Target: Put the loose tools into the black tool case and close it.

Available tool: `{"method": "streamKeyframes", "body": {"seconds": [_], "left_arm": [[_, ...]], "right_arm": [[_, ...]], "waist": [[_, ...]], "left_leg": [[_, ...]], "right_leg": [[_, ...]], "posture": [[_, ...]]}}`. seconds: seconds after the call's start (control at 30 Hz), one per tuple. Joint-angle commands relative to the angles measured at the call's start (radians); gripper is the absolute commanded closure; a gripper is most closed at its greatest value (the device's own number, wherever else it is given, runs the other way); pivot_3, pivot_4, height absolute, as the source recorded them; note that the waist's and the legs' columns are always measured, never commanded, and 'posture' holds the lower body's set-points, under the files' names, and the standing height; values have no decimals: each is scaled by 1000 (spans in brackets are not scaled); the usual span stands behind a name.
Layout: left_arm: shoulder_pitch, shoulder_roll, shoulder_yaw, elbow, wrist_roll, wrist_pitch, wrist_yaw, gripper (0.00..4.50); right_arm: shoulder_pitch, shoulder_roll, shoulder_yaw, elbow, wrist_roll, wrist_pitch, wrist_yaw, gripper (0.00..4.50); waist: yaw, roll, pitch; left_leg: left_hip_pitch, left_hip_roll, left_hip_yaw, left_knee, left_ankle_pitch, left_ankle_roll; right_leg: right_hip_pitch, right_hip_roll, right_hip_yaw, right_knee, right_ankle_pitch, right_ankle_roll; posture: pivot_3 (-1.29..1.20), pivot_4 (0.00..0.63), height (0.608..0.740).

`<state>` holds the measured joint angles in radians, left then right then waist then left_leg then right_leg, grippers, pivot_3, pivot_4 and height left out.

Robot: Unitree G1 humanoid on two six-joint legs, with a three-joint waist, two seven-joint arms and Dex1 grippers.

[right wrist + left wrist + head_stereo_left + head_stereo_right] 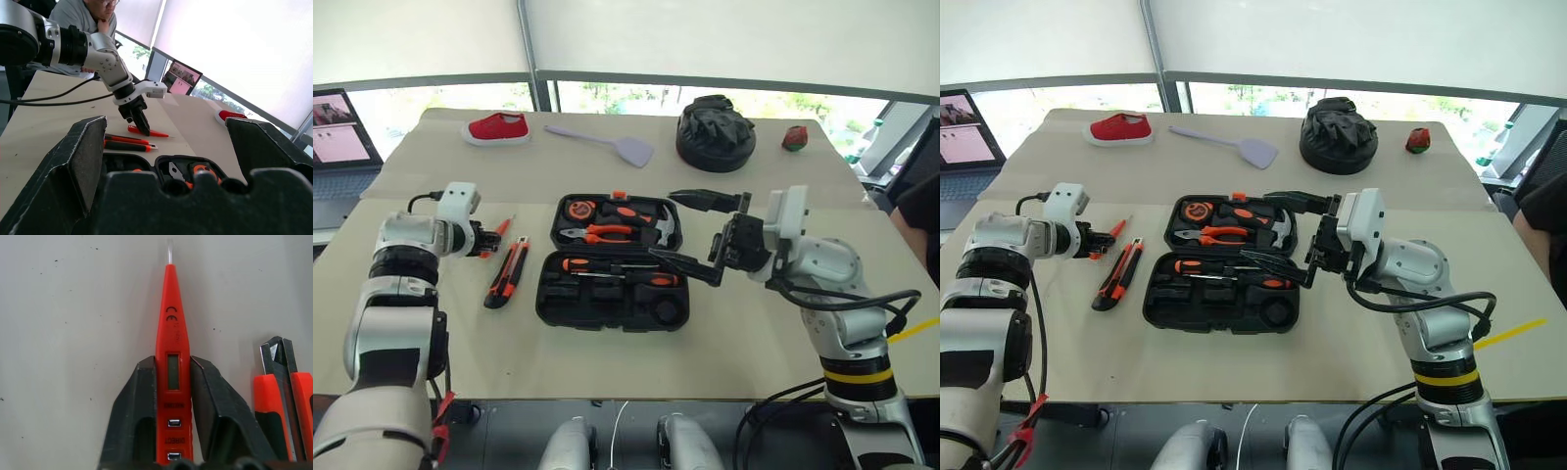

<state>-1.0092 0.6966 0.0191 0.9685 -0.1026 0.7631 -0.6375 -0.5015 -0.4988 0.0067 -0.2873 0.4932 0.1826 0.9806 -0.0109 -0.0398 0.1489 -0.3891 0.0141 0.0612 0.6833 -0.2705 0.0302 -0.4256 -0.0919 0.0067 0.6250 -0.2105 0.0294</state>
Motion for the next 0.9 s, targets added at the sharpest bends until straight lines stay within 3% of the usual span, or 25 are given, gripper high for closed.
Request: {"method": "streamKeyframes", "body": {"seconds": [0.03, 0.13, 0.3, 0.43, 0.53, 0.67, 0.9], "left_arm": [[50, 28, 59, -67, -36, -31, -31, 4050], [91, 69, 94, -160, -69, -61, -100, 4050], [232, 163, 160, -395, -211, -287, -491, 4050], [309, 281, 54, -556, -174, -311, -667, 4050], [362, 298, -16, -836, -210, -397, -786, 4050], [410, 260, -91, -992, -175, -454, -791, 4050], [415, 200, -245, -963, -11, -534, -715, 4050]], "right_arm": [[-26, 7, -11, -12, 39, 9, 3, 0], [-29, 10, -17, 0, 46, 11, 5, 0], [-11, -37, -54, -5, 94, 63, 18, 0], [7, -115, -58, -24, 104, 128, 43, 0], [74, -217, -4, -65, 84, 199, 106, 0], [125, -265, 22, -92, 73, 236, 114, 0], [167, -257, 9, -67, 36, 176, 108, 0]], "waist": [[-1, 0, 0], [-2, 0, 0], [-2, -1, 1], [-1, -1, 1], [12, -1, 1], [23, -1, 1], [11, -1, 1]], "left_leg": [[0, 0, 0, 0, 0, 0], [-1, 1, 0, 0, 0, 0], [-3, 1, 0, 0, 0, 0], [-5, 1, 0, 0, 0, 0], [-6, 1, 0, 0, 0, 0], [-6, 1, 0, 3, 0, 1], [-6, 1, 0, 10, -1, 2]], "right_leg": [[0, 0, 0, 0, 0, 0], [-1, 0, 0, 0, 0, 0], [-3, -1, 0, 0, 0, 0], [-5, -2, 0, -1, 0, 0], [-4, -2, 0, -1, 0, 0], [-3, -1, 1, -2, 0, 0], [-3, 4, 3, -2, -1, 0]], "posture": [[0, 150, 740], [0, 150, 740], [0, 150, 740], [0, 150, 740], [0, 150, 740], [0, 150, 740], [0, 150, 740]]}}
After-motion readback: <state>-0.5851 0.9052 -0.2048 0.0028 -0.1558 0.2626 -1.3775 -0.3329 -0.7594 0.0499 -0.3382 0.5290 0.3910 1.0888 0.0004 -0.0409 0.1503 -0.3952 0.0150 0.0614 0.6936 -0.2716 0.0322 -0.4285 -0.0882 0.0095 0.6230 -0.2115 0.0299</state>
